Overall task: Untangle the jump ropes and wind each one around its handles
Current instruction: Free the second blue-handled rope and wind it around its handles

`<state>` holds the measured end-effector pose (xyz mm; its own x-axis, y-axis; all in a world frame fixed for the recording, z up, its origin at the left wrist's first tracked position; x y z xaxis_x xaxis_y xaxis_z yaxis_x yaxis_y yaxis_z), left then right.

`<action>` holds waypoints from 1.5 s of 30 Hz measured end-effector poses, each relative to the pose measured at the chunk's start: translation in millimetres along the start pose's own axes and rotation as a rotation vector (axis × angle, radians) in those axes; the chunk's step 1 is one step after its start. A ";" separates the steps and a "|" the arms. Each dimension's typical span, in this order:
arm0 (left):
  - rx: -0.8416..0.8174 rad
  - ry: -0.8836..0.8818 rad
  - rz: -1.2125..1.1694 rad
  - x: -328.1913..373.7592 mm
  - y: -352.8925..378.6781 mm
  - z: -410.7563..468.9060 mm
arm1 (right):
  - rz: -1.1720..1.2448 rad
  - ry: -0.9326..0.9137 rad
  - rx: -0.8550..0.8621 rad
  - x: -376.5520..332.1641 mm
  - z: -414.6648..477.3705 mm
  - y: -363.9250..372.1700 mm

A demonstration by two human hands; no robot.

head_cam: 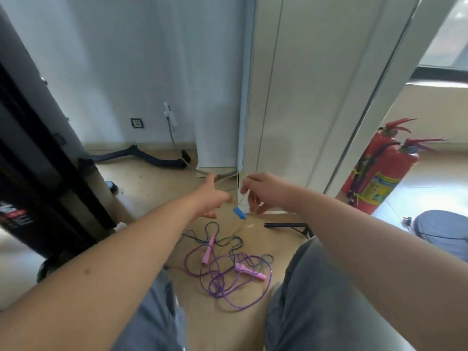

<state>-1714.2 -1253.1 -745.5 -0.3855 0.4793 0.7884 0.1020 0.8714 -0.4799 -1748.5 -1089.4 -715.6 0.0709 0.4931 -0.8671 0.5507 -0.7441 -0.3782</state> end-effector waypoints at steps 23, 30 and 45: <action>0.112 0.089 -0.314 -2.4 -15.7 101.7 | 0.079 0.076 -0.228 34.9 100.2 15.0; 0.026 -0.100 -0.349 -20.4 -13.3 125.9 | -0.129 0.047 -0.235 29.9 122.9 17.9; 0.087 -0.096 -0.247 -18.2 -13.4 145.7 | 0.189 -0.074 0.211 23.7 131.9 -14.5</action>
<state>-1842.1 -1288.7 -809.5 -0.4743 0.2375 0.8477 -0.0835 0.9464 -0.3119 -1864.5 -1126.3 -773.4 0.0905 0.3086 -0.9469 0.3481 -0.9006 -0.2602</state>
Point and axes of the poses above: each hand's wrist, its own z-axis towards the middle knuckle, its own y-axis out of the palm, x = y × z, the point moved 4 cm from there along z, towards the middle knuckle, and after that the axes turned 6 degrees about z, right-handed, at the moved point
